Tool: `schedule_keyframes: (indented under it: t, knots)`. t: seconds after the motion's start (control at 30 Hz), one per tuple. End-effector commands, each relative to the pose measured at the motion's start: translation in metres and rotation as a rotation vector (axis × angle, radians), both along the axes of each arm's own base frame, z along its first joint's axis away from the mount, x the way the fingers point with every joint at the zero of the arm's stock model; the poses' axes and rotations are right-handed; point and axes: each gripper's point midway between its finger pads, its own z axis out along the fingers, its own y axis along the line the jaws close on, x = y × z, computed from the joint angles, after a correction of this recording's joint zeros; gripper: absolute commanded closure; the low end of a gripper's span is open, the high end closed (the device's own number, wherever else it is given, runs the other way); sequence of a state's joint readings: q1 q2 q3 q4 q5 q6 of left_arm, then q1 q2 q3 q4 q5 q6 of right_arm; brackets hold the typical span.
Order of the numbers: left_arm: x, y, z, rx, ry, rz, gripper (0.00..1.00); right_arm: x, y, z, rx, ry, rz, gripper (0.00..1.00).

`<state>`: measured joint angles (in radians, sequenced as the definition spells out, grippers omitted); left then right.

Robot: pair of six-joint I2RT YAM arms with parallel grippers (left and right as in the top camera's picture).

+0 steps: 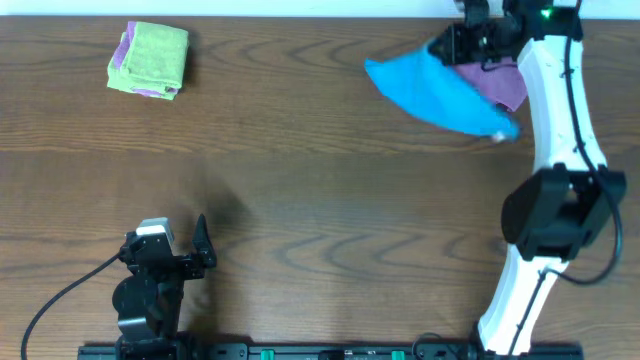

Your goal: Fold the cloth

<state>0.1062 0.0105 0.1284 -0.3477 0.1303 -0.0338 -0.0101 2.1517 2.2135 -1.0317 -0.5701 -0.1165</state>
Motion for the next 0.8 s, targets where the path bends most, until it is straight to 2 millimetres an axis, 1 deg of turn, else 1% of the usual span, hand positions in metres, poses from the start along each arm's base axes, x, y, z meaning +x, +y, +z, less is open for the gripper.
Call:
schedule_keyframes:
  t: [0.0,0.13,0.23,0.3,0.4,0.47,0.5,0.53,0.63,0.7,0.73,0.77]
  knots:
    - [0.0,0.0,-0.01,-0.011,0.022,0.006,0.05,-0.019,0.018,0.082,0.014,-0.178,0.051,0.99]
    - [0.0,0.0,-0.01,-0.011,0.022,0.006,0.05,-0.049,0.039,0.136,0.019,-0.289,0.097,0.99]
    - [0.0,0.0,-0.01,-0.01,0.022,0.006,0.05,-0.073,0.057,0.164,0.027,-0.344,0.139,0.99]
    - [0.0,0.0,-0.01,-0.01,0.022,0.006,0.05,-0.095,0.074,0.18,0.036,-0.364,0.18,0.99]
    - [0.0,0.0,-0.01,-0.01,0.022,0.006,0.05,-0.122,0.097,0.19,0.054,-0.36,0.243,0.99]
    - [0.0,0.0,-0.01,-0.011,0.022,0.006,0.05,-0.144,0.116,0.196,0.075,-0.355,0.305,0.99]
    - [0.0,0.0,-0.01,-0.01,0.022,0.006,0.05,-0.156,0.126,0.199,0.089,-0.352,0.339,0.99]
    - [0.0,0.0,-0.01,-0.011,0.022,0.006,0.05,-0.171,0.139,0.204,0.111,-0.352,0.388,0.99]
    - [0.0,0.0,-0.01,-0.011,0.022,0.006,0.05,-0.207,0.169,0.215,0.141,-0.369,0.492,0.99]
    - [0.0,0.0,-0.01,-0.011,0.022,0.006,0.05,-0.217,0.176,0.217,0.142,-0.37,0.517,0.99]
    - [0.0,0.0,-0.01,-0.011,0.022,0.006,0.05,-0.215,0.174,0.213,0.121,-0.361,0.499,0.99]
    - [0.0,0.0,-0.01,-0.011,0.022,0.006,0.05,-0.208,0.168,0.205,0.08,-0.345,0.461,0.99]
